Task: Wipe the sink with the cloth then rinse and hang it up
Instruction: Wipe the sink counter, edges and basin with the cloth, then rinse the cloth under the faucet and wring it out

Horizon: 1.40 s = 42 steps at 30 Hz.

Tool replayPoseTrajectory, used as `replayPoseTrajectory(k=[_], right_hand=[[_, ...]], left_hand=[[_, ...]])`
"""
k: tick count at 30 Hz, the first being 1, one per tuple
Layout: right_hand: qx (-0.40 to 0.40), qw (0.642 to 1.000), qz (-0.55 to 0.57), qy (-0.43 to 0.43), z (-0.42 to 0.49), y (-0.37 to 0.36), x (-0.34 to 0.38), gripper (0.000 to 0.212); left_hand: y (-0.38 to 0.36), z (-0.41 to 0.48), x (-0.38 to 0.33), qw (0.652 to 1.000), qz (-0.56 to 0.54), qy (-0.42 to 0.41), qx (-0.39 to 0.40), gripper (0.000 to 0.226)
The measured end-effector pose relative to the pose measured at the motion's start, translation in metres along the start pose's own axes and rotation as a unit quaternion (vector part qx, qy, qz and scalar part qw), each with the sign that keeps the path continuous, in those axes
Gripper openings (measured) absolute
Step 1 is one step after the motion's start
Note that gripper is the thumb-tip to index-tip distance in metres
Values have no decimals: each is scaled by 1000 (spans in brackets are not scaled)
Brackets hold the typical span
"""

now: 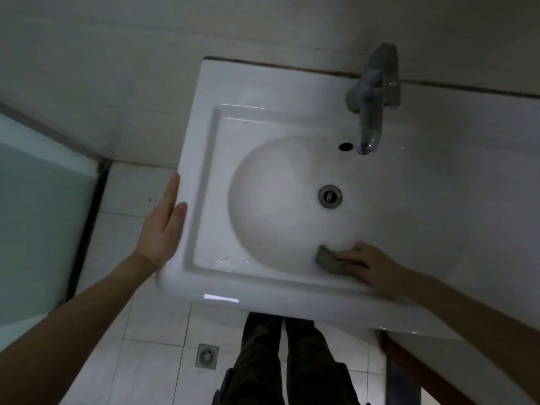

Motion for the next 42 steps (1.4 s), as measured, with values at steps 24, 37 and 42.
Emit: replayPoseTrajectory(k=[24, 37, 42], right_hand=[[-16, 994, 94, -50, 41, -23, 89, 40], [-187, 822, 534, -58, -34, 69, 63, 28], [-220, 740, 634, -58, -36, 88, 22, 29]], left_hand=[[1, -3, -11, 999, 29, -17, -9, 56], [11, 30, -125, 966, 221, -123, -54, 50], [-46, 47, -256, 989, -26, -146, 13, 21]])
Point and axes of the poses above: each hand's wrist, its own z-axis towards the middle knuckle, its own y-axis out of the back of the hand, x = y × z, the point moved 4 cm from there along z, towards the middle knuckle, and after that the axes turned 8 degrees about z, right-handed, at the moved point
